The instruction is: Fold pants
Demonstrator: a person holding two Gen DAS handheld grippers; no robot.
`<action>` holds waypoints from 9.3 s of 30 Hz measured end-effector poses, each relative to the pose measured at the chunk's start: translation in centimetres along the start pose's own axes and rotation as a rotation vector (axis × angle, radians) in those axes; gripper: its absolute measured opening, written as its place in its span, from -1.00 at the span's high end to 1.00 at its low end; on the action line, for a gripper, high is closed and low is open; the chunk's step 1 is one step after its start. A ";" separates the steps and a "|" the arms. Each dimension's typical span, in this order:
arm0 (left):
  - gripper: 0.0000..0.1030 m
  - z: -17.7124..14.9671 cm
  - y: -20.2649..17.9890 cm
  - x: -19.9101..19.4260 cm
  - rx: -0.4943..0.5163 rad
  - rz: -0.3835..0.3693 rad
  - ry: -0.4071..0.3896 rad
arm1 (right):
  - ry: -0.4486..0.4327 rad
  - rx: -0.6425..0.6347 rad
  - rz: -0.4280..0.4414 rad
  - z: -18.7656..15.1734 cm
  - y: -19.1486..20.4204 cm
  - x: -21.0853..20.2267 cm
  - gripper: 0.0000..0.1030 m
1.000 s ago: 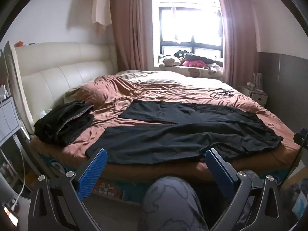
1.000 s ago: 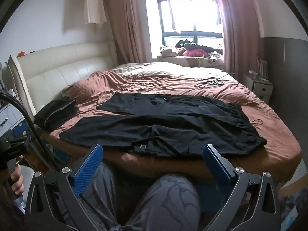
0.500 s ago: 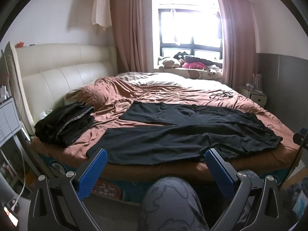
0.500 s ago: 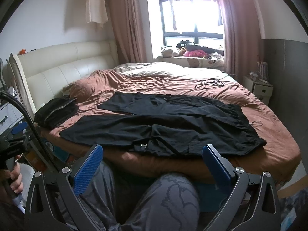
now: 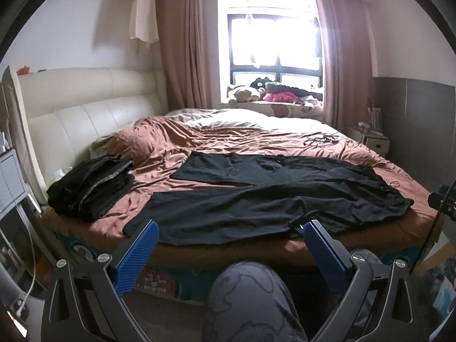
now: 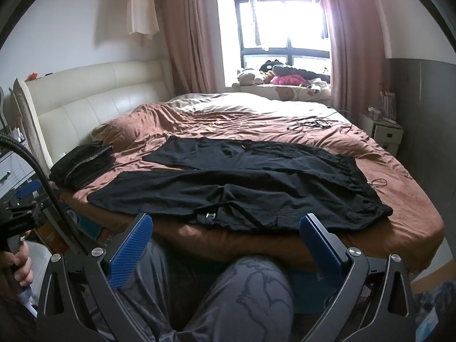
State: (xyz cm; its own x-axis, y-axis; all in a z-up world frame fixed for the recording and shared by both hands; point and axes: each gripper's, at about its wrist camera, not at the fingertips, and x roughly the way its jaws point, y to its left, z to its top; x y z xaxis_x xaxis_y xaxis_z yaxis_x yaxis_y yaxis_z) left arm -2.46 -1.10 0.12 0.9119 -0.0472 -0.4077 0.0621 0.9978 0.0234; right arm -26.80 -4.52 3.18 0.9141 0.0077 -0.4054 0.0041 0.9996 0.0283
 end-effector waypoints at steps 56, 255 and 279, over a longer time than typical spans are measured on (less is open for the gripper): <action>-0.99 1.1 2.7 9.6 -0.054 -0.015 0.132 | 0.075 0.042 -0.079 2.9 -3.0 8.1 -1.00; 0.79 16.9 20.1 74.5 -0.346 0.103 0.668 | 0.530 -0.052 0.084 22.5 -21.5 62.3 -0.47; 0.74 17.0 19.5 75.2 -0.302 0.087 0.682 | 0.716 -0.419 0.174 20.4 -14.6 71.3 0.75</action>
State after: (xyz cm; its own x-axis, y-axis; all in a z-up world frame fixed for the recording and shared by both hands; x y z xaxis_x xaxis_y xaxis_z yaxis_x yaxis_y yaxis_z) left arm 74.18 13.98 -14.54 0.4482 -0.0259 -0.8935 -0.2029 0.9705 -0.1299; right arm 46.61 -19.14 -7.46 0.4099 0.0371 -0.9114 -0.3925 0.9091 -0.1395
